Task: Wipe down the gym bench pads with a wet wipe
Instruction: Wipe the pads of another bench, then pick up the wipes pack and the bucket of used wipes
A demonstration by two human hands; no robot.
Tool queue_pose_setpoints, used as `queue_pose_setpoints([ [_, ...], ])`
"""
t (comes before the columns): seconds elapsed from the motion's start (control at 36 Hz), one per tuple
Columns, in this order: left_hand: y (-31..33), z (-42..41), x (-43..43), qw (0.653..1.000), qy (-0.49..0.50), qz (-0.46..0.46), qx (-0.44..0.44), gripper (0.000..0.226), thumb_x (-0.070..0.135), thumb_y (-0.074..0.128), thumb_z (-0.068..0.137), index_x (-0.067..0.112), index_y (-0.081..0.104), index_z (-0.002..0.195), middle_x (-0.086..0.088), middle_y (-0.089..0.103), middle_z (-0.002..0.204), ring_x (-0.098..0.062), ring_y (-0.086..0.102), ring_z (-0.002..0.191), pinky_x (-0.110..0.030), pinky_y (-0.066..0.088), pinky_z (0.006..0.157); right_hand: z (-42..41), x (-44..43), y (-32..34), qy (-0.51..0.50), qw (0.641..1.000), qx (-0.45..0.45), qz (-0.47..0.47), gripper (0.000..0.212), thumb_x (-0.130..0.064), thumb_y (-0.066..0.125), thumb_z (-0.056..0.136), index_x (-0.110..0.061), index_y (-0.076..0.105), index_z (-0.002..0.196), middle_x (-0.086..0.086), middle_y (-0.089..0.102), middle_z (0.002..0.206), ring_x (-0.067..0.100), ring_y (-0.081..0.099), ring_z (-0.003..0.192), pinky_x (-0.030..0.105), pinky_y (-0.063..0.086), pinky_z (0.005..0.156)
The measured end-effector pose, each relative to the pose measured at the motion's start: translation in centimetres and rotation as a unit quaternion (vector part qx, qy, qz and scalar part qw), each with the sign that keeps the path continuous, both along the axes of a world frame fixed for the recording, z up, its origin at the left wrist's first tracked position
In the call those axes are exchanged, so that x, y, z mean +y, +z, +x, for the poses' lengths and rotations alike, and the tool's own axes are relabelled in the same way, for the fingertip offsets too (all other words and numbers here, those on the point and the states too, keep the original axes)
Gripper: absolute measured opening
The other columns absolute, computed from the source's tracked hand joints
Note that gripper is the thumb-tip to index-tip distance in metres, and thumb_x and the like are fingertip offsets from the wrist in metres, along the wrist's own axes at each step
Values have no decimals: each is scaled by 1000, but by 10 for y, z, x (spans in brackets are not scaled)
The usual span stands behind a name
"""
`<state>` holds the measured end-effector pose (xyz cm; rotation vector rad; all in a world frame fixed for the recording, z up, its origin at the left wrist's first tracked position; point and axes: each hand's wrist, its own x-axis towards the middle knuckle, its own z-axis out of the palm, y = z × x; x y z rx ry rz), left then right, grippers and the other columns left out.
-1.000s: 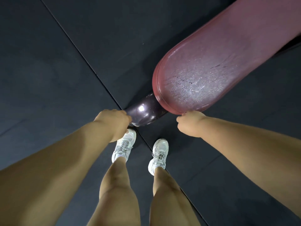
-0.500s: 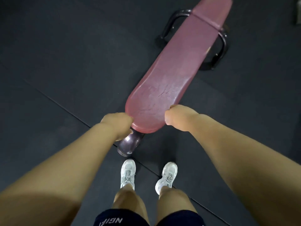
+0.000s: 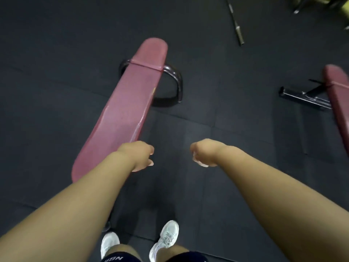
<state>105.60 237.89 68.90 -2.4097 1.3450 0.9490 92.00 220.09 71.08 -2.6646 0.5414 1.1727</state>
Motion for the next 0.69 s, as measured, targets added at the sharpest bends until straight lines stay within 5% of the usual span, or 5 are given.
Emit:
queue_pose_setpoints([
  [0.08, 14, -17, -52, 999, -45, -8, 0, 44, 43, 51, 93, 25, 46, 133, 0, 52, 130, -25, 53, 114, -38, 47, 89, -29, -44, 26, -55, 998, -22, -4, 26, 3, 48, 84, -16, 57, 99, -3, 61, 88, 23, 58, 94, 29, 48, 76],
  [0.19, 38, -27, -116, 995, -97, -18, -16, 43, 43, 51, 93, 24, 48, 130, 0, 53, 128, -24, 53, 112, -39, 47, 90, -61, -105, 38, -153, 986, -70, -10, 13, -9, 50, 89, -5, 60, 83, 11, 70, 86, 29, 61, 82, 28, 41, 67],
  [0.39, 74, -20, -230, 985, -165, -32, -44, 41, 43, 51, 92, 24, 51, 128, 0, 53, 128, -24, 53, 113, -38, 47, 91, -79, -198, 66, -274, 951, -138, -47, 39, -36, 53, 94, -15, 50, 61, 7, 65, 84, 25, 62, 83, 35, 51, 79],
  [0.5, 87, 0, -306, 977, -206, -33, -52, 38, 43, 53, 92, 24, 52, 125, 2, 54, 126, -22, 53, 113, -36, 46, 91, -69, -260, 79, -269, 956, -107, -53, 7, -25, 62, 86, -19, 65, 87, -2, 68, 102, 21, 61, 99, 32, 52, 80],
  [0.69, 119, 46, -462, 956, -286, -36, -61, 41, 43, 49, 94, 29, 47, 132, 6, 51, 130, -20, 51, 116, -37, 45, 95, -39, -379, 115, -311, 943, -99, -68, 45, -6, 62, 78, -23, 61, 120, -7, 64, 117, 20, 60, 99, 27, 50, 77],
])
